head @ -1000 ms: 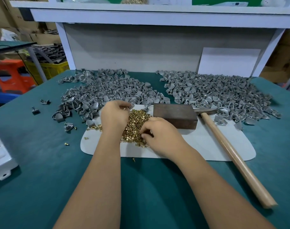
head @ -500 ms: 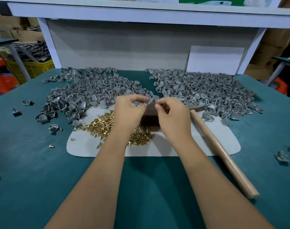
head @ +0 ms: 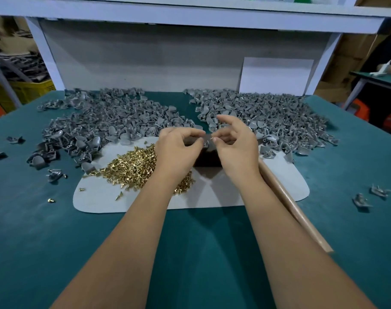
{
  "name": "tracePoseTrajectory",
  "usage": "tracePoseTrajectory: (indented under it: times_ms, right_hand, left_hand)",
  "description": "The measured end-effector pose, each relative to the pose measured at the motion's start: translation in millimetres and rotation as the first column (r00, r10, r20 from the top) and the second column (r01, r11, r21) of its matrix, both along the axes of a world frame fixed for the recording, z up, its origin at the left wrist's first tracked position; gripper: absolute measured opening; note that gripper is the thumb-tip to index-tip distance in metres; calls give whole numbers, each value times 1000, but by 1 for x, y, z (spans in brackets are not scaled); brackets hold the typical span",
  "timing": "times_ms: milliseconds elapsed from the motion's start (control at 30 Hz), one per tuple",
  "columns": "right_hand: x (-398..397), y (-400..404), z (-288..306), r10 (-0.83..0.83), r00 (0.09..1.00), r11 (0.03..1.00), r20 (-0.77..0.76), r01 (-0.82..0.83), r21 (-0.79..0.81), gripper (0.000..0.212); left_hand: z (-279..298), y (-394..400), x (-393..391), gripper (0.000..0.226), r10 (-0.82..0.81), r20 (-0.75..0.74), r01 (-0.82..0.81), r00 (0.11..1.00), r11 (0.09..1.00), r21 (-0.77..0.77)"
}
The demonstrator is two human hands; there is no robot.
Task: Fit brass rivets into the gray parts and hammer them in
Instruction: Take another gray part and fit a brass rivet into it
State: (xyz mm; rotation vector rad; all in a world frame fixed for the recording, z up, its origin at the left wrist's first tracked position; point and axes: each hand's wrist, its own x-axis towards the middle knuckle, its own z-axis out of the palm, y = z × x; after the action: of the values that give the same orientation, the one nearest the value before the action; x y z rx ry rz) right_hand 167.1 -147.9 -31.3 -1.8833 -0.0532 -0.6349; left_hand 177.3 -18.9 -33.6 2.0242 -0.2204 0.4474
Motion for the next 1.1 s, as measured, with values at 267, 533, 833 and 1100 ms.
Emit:
tracePoseTrajectory:
  times_ms: [267, 533, 833, 1100]
  right_hand:
    - [2, 6, -6, 28, 999, 999, 43, -27, -37, 43]
    - [1, 5, -5, 31, 999, 996, 16, -29, -82, 13]
    - [3, 0, -7, -59, 998, 995, -26, 56, -81, 22]
    - [4, 0, -6, -40, 997, 987, -71, 29, -158, 14]
  left_hand:
    - [-2, -2, 0, 24, 65, 1, -65, 998, 995, 73]
    - [-4, -3, 0, 14, 48, 2, -48, 999, 997, 57]
    - [-3, 1, -3, 24, 107, -84, -105, 991, 994, 34]
    - [-5, 6, 1, 19, 92, -98, -77, 991, 986, 145]
